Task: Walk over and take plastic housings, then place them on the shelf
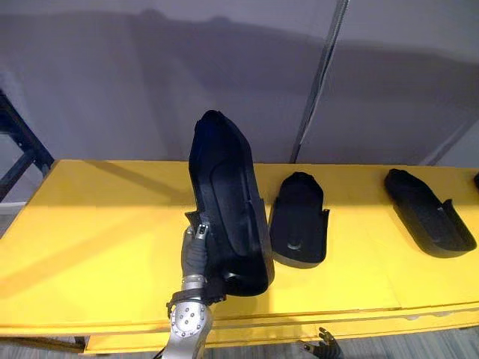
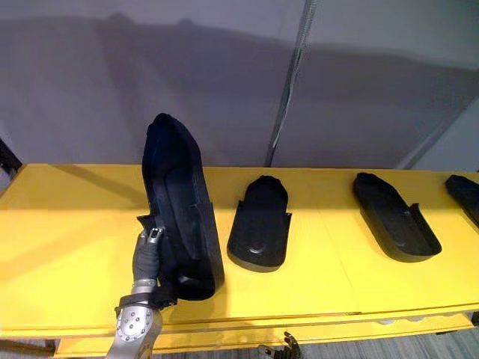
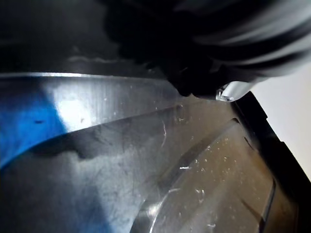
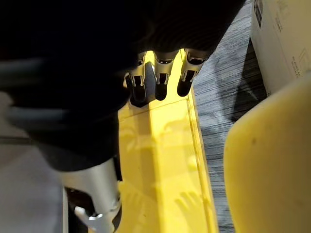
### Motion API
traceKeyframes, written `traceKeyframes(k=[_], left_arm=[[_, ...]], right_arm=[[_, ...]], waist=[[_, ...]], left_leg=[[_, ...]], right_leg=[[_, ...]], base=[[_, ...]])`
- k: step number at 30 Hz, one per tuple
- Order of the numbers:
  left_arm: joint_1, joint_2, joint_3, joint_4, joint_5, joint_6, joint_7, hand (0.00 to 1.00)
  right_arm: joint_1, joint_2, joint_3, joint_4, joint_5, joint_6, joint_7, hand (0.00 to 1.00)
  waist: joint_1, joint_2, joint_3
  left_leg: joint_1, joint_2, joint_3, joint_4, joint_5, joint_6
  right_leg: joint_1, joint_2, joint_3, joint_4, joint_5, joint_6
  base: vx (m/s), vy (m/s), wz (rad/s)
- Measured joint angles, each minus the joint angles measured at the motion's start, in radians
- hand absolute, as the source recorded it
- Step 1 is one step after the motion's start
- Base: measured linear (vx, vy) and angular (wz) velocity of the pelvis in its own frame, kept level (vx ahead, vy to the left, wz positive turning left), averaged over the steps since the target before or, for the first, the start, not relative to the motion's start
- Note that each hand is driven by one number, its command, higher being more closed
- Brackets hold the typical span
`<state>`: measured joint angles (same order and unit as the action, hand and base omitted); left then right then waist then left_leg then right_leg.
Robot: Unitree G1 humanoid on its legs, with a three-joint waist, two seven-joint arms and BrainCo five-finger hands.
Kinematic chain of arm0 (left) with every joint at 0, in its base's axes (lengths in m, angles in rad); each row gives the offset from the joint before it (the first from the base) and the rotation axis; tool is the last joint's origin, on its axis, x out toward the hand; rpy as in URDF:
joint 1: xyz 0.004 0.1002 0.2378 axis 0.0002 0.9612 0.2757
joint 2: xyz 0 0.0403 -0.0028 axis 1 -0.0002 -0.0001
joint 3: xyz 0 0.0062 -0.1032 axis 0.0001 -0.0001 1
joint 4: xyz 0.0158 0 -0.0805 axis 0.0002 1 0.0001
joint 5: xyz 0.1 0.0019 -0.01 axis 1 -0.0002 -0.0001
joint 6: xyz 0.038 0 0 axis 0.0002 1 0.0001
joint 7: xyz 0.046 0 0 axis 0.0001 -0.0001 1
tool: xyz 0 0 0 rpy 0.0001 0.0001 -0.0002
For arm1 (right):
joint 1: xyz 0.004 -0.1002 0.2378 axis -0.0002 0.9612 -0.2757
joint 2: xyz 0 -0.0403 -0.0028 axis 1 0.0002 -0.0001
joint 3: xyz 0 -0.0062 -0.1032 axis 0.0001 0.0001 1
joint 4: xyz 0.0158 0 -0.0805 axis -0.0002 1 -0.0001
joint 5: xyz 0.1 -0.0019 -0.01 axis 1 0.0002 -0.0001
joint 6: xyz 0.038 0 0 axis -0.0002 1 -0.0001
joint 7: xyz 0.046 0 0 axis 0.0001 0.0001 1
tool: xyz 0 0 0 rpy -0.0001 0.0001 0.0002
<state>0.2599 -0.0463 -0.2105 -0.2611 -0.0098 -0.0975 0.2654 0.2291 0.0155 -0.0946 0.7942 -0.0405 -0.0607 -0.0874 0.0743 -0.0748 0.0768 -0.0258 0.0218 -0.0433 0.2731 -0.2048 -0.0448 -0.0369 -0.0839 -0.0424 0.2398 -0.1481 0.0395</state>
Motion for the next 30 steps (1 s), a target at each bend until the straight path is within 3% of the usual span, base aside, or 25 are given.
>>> traceKeyframes(k=[2, 5, 7, 8, 9, 10, 11, 13, 15, 16, 17, 18, 19, 20, 22, 23, 24, 30], left_arm=[[-0.004, -0.001, 0.011, -0.004, 0.0, 0.0, 0.007, 1.0], [-0.005, -0.001, 0.028, -0.007, -0.005, -0.002, 0.013, 1.0], [-0.01, -0.001, 0.021, -0.006, -0.008, -0.011, 0.016, 1.0], [-0.015, -0.001, 0.008, -0.003, -0.008, -0.015, 0.018, 1.0], [-0.019, -0.002, 0.003, 0.003, -0.008, -0.015, 0.018, 1.0], [-0.041, 0.001, 0.006, 0.025, -0.009, -0.016, 0.023, 1.0], [-0.057, 0.002, 0.02, 0.059, -0.014, -0.015, 0.036, 1.0], [-0.062, 0.004, 0.023, 0.085, -0.026, -0.014, 0.042, 1.0], [-0.069, 0.007, 0.018, 0.086, -0.026, -0.014, 0.042, 1.0], [-0.076, 0.007, 0.012, 0.083, -0.025, -0.015, 0.042, 1.0], [-0.076, 0.003, 0.009, 0.081, -0.025, -0.016, 0.042, 1.0], [-0.076, 0.003, 0.009, 0.083, -0.025, -0.015, 0.041, 1.0], [-0.075, -0.001, 0.005, 0.084, -0.023, -0.009, 0.037, 1.0], [-0.078, -0.006, -0.005, 0.082, -0.016, -0.009, 0.029, 1.0], [-0.084, -0.004, -0.023, 0.074, 0.006, -0.009, 0.02, 1.0], [-0.085, -0.004, -0.024, 0.074, 0.015, -0.007, 0.015, 1.0], [-0.086, -0.004, -0.021, 0.077, 0.032, 0.0, 0.01, 1.0], [-0.091, -0.005, 0.012, 0.061, 0.075, 0.009, -0.003, 1.0]], right_arm=[[-0.021, -0.003, 0.007, 0.004, -0.001, 0.001, -0.008, 0.0], [-0.038, -0.018, 0.026, 0.0, -0.005, 0.002, -0.012, 0.0], [-0.04, -0.031, 0.025, 0.003, -0.005, 0.002, -0.012, 0.0], [-0.038, -0.047, 0.024, 0.007, -0.005, 0.002, -0.011, 0.0], [-0.039, -0.055, 0.022, 0.021, -0.004, 0.003, -0.011, 0.0], [-0.053, -0.043, 0.019, 0.049, -0.004, 0.004, -0.01, 0.0], [-0.065, -0.012, 0.024, 0.077, -0.004, 0.007, -0.005, 0.0], [-0.071, 0.007, 0.027, 0.08, -0.008, 0.007, -0.005, 0.0], [-0.074, 0.013, 0.032, 0.072, -0.012, 0.007, -0.005, 0.0], [-0.082, 0.014, 0.038, 0.072, -0.026, 0.008, -0.005, 0.0], [-0.1, 0.017, 0.038, 0.06, -0.028, 0.01, -0.004, 0.0], [-0.103, 0.023, 0.037, 0.053, -0.028, 0.01, -0.003, 0.0], [-0.094, 0.029, 0.035, 0.031, -0.028, 0.009, -0.001, 0.0], [-0.081, 0.029, 0.032, 0.017, -0.027, 0.009, 0.0, 0.0], [-0.072, 0.024, 0.033, 0.009, -0.025, 0.008, -0.001, 0.0], [-0.07, 0.021, 0.034, 0.008, -0.025, 0.008, 0.0, 0.0], [-0.07, 0.014, 0.034, 0.003, -0.024, 0.008, 0.0, 0.0], [-0.05, 0.009, 0.033, 0.0, -0.022, 0.008, 0.0, 0.0]], waist=[[-0.008, -0.002, 0.004], [-0.035, -0.01, 0.008], [-0.051, 0.001, -0.013], [-0.063, 0.025, -0.028], [-0.066, 0.036, -0.036], [-0.08, 0.011, -0.029], [-0.081, -0.016, -0.02], [-0.079, -0.035, -0.022], [-0.063, -0.035, -0.023], [-0.049, -0.033, -0.023], [-0.049, -0.019, -0.014], [-0.054, -0.02, -0.011], [-0.061, -0.021, -0.007], [-0.063, -0.021, -0.007], [-0.06, -0.023, -0.007], [-0.058, -0.025, -0.008], [-0.061, -0.01, 0.0], [-0.057, -0.001, -0.014]], left_leg=[[-0.03, 0.11, 0.171, 0.119, -0.032, 0.015], [-0.021, 0.26, 0.207, 0.254, -0.052, 0.018], [-0.02, 0.304, 0.198, 0.214, -0.037, 0.025], [-0.002, 0.301, 0.176, 0.114, 0.01, -0.01], [0.013, 0.281, 0.168, 0.068, -0.019, -0.073], [0.005, 0.24, 0.155, 0.04, -0.044, -0.154], [-0.011, 0.194, 0.147, 0.065, -0.05, -0.132], [-0.029, 0.175, 0.143, 0.127, -0.076, -0.108], [-0.038, 0.171, 0.166, 0.171, -0.099, -0.093], [-0.038, 0.169, 0.21, 0.17, -0.102, -0.083], [-0.019, 0.166, 0.244, 0.146, -0.109, -0.053], [-0.011, 0.162, 0.257, 0.143, -0.108, -0.046], [0.008, 0.155, 0.264, 0.138, -0.106, -0.036], [0.017, 0.139, 0.268, 0.133, -0.105, -0.031], [0.009, 0.103, 0.272, 0.131, -0.101, -0.024], [0.009, 0.095, 0.274, 0.131, -0.1, -0.024], [0.009, 0.09, 0.27, 0.12, -0.092, -0.023], [0.036, 0.116, 0.258, 0.026, -0.033, -0.034]], right_leg=[[-0.01, -0.004, -0.004, 0.019, 0.001, -0.002], [-0.029, -0.057, 0.001, 0.052, -0.004, 0.01], [-0.071, -0.105, 0.004, 0.066, -0.01, 0.065], [-0.089, -0.132, -0.006, 0.063, 0.006, 0.114], [-0.094, -0.149, -0.007, 0.051, 0.019, 0.133], [-0.081, -0.196, -0.017, 0.008, 0.062, 0.154], [-0.054, -0.227, -0.03, -0.041, 0.116, 0.128], [-0.032, -0.244, -0.04, -0.073, 0.207, 0.113], [-0.05, -0.245, -0.025, -0.064, 0.268, 0.051], [-0.08, -0.245, -0.032, -0.061, 0.319, -0.017], [-0.126, -0.235, -0.041, 0.045, 0.273, 0.007], [-0.156, -0.221, -0.034, 0.152, 0.196, 0.05], [-0.174, -0.163, -0.022, 0.322, 0.06, 0.075], [-0.171, -0.101, -0.018, 0.392, -0.05, 0.079], [-0.149, -0.068, -0.019, 0.368, -0.15, 0.064], [-0.133, -0.072, -0.01, 0.337, -0.168, 0.062], [-0.117, -0.063, -0.004, 0.304, -0.176, 0.047], [-0.077, -0.03, -0.038, 0.202, -0.125, 0.017]], base=[[-0.09, 0.005, 0.03], [-0.08, 0.188, 0.03], [-0.08, 0.376, 0.3], [-0.04, 0.498, 0.4], [-0.02, 0.662, 0.5], [-0.02, 0.542, 0.44], [-0.02, 0.499, 0.42], [-0.04, 0.396, 0.08], [-0.07, 0.364, -0.37], [-0.11, 0.308, -0.68], [-0.12, 0.292, -0.69], [-0.11, 0.229, -0.47], [-0.08, 0.123, -0.21], [-0.05, 0.07, -0.11], [-0.01, -0.03, -0.02], [-0.04, -0.068, 0.0], [-0.05, -0.046, 0.11], [0.01, -0.048, 0.07]])
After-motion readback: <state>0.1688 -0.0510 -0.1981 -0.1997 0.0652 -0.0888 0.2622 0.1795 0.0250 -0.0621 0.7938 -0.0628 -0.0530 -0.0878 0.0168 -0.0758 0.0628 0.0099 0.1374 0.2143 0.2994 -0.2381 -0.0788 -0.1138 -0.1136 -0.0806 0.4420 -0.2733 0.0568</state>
